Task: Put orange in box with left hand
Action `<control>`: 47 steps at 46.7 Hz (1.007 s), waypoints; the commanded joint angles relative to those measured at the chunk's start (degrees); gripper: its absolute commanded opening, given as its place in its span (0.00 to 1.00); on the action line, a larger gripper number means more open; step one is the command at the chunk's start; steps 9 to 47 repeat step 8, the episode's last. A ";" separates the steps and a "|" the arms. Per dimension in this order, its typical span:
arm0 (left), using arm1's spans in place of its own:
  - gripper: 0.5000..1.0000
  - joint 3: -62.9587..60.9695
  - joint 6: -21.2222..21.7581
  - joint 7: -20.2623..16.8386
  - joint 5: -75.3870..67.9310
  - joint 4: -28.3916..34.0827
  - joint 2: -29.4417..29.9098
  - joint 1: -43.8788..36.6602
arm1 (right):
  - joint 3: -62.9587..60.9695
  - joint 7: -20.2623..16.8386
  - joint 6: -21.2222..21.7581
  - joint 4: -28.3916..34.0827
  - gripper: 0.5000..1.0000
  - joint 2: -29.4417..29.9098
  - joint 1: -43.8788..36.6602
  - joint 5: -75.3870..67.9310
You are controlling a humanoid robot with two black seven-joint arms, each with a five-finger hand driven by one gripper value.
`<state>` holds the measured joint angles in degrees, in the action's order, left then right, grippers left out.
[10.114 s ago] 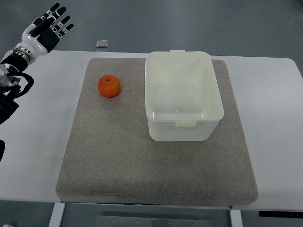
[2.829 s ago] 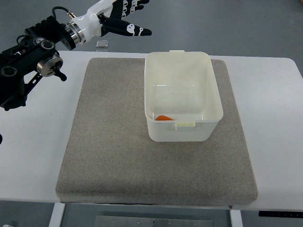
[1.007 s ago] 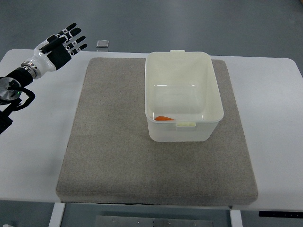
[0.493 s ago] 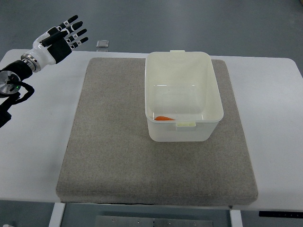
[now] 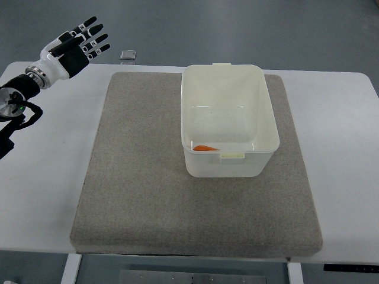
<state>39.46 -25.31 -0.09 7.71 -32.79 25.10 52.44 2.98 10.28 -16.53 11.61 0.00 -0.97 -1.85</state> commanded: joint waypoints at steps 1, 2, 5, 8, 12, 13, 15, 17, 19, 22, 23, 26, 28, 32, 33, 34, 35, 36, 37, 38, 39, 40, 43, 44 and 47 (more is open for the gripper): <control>0.99 0.00 0.00 0.00 0.11 0.00 -0.05 0.03 | 0.00 0.00 0.00 -0.01 0.85 0.00 0.00 0.09; 0.99 0.00 0.00 0.00 0.11 0.00 -0.05 0.11 | 0.00 0.00 0.00 -0.01 0.85 0.00 0.00 0.09; 0.99 0.00 0.00 0.00 0.11 0.00 -0.05 0.11 | 0.09 -0.09 -0.09 -0.01 0.85 0.00 0.00 0.18; 0.99 0.00 0.00 0.00 0.11 0.00 -0.14 0.29 | 0.18 -0.09 -0.17 -0.01 0.85 0.00 -0.17 0.26; 0.99 0.00 0.00 0.00 0.11 0.00 -0.14 0.29 | 0.18 -0.09 -0.17 -0.01 0.85 0.00 -0.17 0.26; 0.99 0.00 0.00 0.00 0.11 0.00 -0.14 0.29 | 0.18 -0.09 -0.17 -0.01 0.85 0.00 -0.17 0.26; 0.99 0.00 0.00 0.00 0.11 0.00 -0.14 0.29 | 0.18 -0.09 -0.17 -0.01 0.85 0.00 -0.17 0.26; 0.99 0.00 0.00 0.00 0.11 0.00 -0.14 0.29 | 0.18 -0.09 -0.17 -0.01 0.85 0.00 -0.17 0.26; 0.99 0.00 0.00 0.00 0.11 0.00 -0.14 0.29 | 0.18 -0.09 -0.17 -0.01 0.85 0.00 -0.17 0.26; 0.99 0.00 0.00 0.00 0.11 0.00 -0.14 0.29 | 0.18 -0.09 -0.17 -0.01 0.85 0.00 -0.17 0.26; 0.99 0.00 0.00 0.00 0.11 0.00 -0.14 0.29 | 0.18 -0.09 -0.17 -0.01 0.85 0.00 -0.17 0.26; 0.99 0.00 0.00 0.00 0.11 0.00 -0.14 0.29 | 0.18 -0.09 -0.17 -0.01 0.85 0.00 -0.17 0.26; 0.99 0.00 0.00 0.00 0.11 0.00 -0.14 0.29 | 0.18 -0.09 -0.17 -0.01 0.85 0.00 -0.17 0.26; 0.99 0.00 0.00 0.00 0.11 0.00 -0.14 0.29 | 0.18 -0.09 -0.17 -0.01 0.85 0.00 -0.17 0.26; 0.99 0.00 0.00 0.00 0.11 0.00 -0.14 0.29 | 0.18 -0.09 -0.17 -0.01 0.85 0.00 -0.17 0.26; 0.99 0.00 0.00 0.00 0.11 0.00 -0.14 0.29 | 0.18 -0.09 -0.17 -0.01 0.85 0.00 -0.17 0.26; 0.99 0.00 0.00 0.00 0.11 0.00 -0.14 0.29 | 0.18 -0.09 -0.17 -0.01 0.85 0.00 -0.17 0.26; 0.99 0.00 0.00 0.00 0.11 0.00 -0.14 0.29 | 0.18 -0.09 -0.17 -0.01 0.85 0.00 -0.17 0.26; 0.99 0.00 0.00 0.00 0.11 0.00 -0.14 0.29 | 0.18 -0.09 -0.17 -0.01 0.85 0.00 -0.17 0.26; 0.99 0.00 0.00 0.00 0.11 0.00 -0.14 0.29 | 0.18 -0.09 -0.17 -0.01 0.85 0.00 -0.17 0.26; 0.99 0.00 0.00 0.00 0.11 0.00 -0.14 0.29 | 0.18 -0.09 -0.17 -0.01 0.85 0.00 -0.17 0.26; 0.99 0.00 0.00 0.00 0.11 0.00 -0.14 0.29 | 0.18 -0.09 -0.17 -0.01 0.85 0.00 -0.17 0.26; 0.99 0.00 0.00 0.00 0.11 0.00 -0.14 0.29 | 0.18 -0.09 -0.17 -0.01 0.85 0.00 -0.17 0.26; 0.99 0.00 0.00 0.00 0.11 0.00 -0.14 0.29 | 0.18 -0.09 -0.17 -0.01 0.85 0.00 -0.17 0.26; 0.99 0.00 0.00 0.00 0.11 0.00 -0.14 0.29 | 0.18 -0.09 -0.17 -0.01 0.85 0.00 -0.17 0.26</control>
